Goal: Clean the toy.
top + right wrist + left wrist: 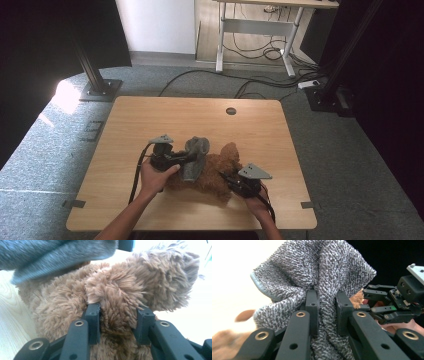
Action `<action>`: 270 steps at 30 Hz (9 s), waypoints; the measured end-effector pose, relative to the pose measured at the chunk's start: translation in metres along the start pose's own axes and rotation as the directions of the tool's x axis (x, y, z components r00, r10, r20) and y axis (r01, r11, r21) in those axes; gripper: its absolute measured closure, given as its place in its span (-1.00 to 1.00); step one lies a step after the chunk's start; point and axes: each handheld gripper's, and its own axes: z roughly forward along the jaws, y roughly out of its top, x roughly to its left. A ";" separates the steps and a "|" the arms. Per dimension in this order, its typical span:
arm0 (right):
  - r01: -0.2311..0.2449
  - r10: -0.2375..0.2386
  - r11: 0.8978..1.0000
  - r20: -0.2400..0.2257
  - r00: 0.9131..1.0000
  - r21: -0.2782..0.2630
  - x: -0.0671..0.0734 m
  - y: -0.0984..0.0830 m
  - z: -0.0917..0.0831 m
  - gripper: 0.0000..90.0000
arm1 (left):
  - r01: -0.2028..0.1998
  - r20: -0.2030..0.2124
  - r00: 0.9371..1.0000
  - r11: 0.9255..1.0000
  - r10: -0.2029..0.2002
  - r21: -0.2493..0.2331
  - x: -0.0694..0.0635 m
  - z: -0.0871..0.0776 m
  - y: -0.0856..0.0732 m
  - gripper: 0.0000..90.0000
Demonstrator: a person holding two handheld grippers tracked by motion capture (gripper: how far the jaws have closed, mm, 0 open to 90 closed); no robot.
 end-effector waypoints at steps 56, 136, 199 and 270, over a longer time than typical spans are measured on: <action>-0.005 0.003 0.999 0.036 0.999 0.035 -0.001 -0.008 0.002 0.49 | -0.043 -0.029 0.999 0.999 0.044 0.024 -0.014 -0.004 0.000 0.68; 0.076 -0.083 0.971 0.020 0.996 0.228 0.034 -0.015 0.021 -0.12 | 0.021 0.031 0.999 1.000 -0.021 0.019 0.014 -0.010 -0.052 0.71; -0.102 0.101 0.993 0.008 0.995 0.053 0.007 -0.003 -0.011 0.45 | -0.048 -0.004 0.999 0.995 0.048 0.092 0.011 0.011 -0.079 0.72; -0.103 0.099 0.994 0.135 0.986 0.022 -0.024 -0.014 0.022 0.05 | 0.066 -0.314 0.949 0.987 -0.017 0.146 0.084 -0.149 -0.117 -0.22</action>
